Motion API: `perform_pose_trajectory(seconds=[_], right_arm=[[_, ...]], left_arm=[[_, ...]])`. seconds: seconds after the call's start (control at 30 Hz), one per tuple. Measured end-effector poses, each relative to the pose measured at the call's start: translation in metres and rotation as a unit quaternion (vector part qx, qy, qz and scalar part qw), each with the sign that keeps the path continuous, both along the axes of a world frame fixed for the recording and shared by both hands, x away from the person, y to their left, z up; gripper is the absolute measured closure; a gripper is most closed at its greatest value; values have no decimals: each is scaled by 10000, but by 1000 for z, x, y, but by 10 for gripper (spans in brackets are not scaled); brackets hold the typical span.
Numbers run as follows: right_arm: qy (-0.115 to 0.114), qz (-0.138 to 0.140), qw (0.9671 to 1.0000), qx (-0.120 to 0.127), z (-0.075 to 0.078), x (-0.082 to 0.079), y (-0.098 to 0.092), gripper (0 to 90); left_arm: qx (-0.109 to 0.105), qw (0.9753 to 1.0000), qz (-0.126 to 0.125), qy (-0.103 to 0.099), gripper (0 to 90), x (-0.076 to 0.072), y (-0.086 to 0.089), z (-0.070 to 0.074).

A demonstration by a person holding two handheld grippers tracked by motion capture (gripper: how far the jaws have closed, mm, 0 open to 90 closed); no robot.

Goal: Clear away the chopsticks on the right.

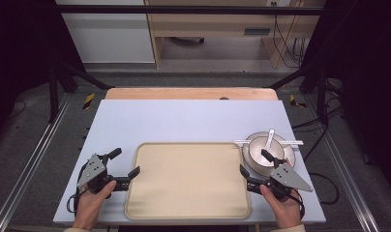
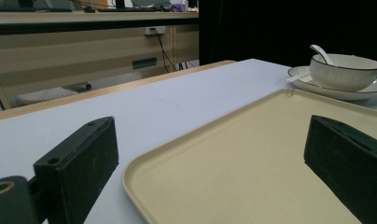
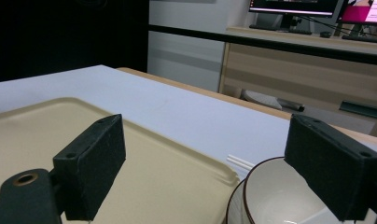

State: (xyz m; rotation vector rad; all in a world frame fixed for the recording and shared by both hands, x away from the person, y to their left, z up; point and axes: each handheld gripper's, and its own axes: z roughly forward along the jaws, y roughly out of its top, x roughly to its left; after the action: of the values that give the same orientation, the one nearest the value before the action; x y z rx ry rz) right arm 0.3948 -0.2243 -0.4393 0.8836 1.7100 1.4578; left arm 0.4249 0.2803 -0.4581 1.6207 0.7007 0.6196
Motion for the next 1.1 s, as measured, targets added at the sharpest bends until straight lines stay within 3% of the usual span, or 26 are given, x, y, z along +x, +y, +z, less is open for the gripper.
perform_pose_trajectory(seconds=[0.33, 0.43, 0.53, 0.63, 0.7, 0.77, 0.83, 0.87, 0.93, 1.0, 1.03, 1.07, 1.1], right_arm=[[-53, -272, 9994, -204, 3, 7, 0, 147], [-256, -519, 9972, -473, 13, 0, -5, 179], [-342, -757, 9955, -446, 22, -8, -14, 271], [-404, -1116, 9915, -542, 38, -13, -25, 361], [-416, -1432, 9855, -804, 53, -12, -36, 427], [-396, -1662, 9813, -880, 65, -7, -52, 505], [-272, -1774, 9792, -943, 75, 3, -70, 625], [-133, -1777, 9799, -893, 78, 9, -80, 662], [274, -1816, 9803, -727, 79, 25, -100, 765], [758, -1819, 9779, -702, 72, 45, -118, 846], [758, -1819, 9779, -702, 72, 45, -118, 846], [924, -1808, 9766, -705, 68, 52, -123, 868], [1356, -1855, 9702, -774, 56, 73, -135, 900]], left_arm=[[-21, 9998, 131, 117, 31, -3, 10, 0], [-81, 9997, 213, 110, 32, -6, 15, 2], [-158, 9994, 296, 129, 36, -10, 19, 2], [-86, 9994, 317, 134, 41, -15, 22, 2], [-8, 9994, 327, 131, 41, -19, 23, 2], [55, 9994, 331, 77, 41, -23, 24, 4], [82, 9993, 364, 27, 43, -25, 26, 6], [42, 9992, 398, 9, 44, -25, 26, 8], [-9, 9989, 469, 10, 46, -25, 27, 8], [41, 9989, 462, 26, 46, -24, 26, 7], [41, 9989, 462, 26, 47, -24, 26, 7], [72, 9990, 448, 39, 47, -24, 24, 6], [105, 9991, 418, 56, 47, -23, 22, 5]])
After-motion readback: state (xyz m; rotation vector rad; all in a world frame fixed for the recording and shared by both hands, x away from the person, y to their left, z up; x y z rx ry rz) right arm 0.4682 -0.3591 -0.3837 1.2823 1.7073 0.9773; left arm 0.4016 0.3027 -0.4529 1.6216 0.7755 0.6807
